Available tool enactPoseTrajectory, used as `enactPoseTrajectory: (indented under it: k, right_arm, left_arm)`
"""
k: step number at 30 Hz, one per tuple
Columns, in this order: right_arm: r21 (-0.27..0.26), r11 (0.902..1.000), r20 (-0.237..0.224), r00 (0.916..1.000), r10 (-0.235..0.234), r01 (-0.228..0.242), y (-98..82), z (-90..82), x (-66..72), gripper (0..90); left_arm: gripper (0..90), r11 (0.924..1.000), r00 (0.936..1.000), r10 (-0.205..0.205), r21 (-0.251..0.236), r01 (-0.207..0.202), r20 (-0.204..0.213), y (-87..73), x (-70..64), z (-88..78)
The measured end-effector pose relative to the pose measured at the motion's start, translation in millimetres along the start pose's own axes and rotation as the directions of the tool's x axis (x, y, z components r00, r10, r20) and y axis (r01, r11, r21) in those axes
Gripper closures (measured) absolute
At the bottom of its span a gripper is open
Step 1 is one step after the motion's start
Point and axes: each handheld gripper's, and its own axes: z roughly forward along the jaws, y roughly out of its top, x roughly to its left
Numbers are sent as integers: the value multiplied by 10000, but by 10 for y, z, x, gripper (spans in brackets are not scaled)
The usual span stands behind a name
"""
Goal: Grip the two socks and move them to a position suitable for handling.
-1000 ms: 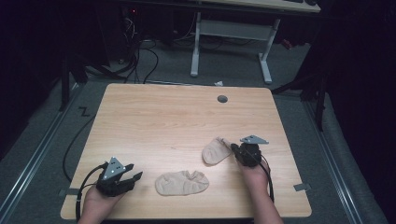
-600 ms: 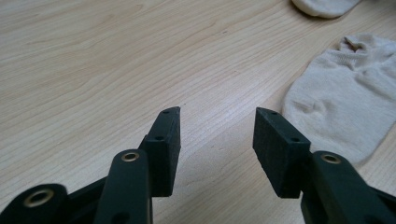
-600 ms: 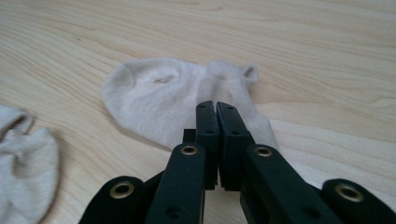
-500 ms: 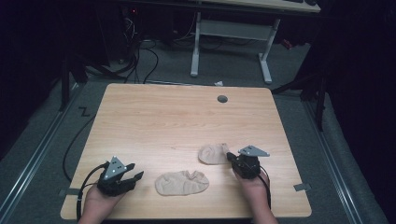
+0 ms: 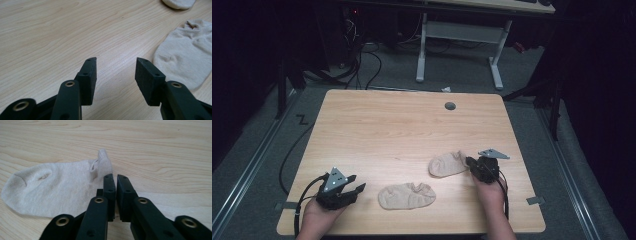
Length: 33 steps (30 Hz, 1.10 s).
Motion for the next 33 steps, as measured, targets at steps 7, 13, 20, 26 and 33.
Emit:
enactPoseTrajectory:
  k: [7,13,20,26,33]
  right_arm:
    - [305,9995,-225,9997,-54,61,3,60,25,668]
    - [25,9995,106,9994,-324,324,15,-5,47,665]
    - [-417,9990,1446,9895,-80,141,48,-85,-148,821]
    - [-538,9950,1218,9896,-768,839,107,-84,-76,900]
    - [765,9926,857,9912,-1008,943,93,231,-74,900]
  left_arm:
    - [523,9998,9999,146,144,-147,87,-8,-11,32]
    - [522,9994,9994,293,172,-297,191,-4,-22,46]
    - [522,9994,9994,307,178,-309,154,-3,-28,47]
    - [543,9997,9996,188,169,-191,200,0,-35,63]
    - [573,9996,9998,151,243,-153,99,-1,-53,86]
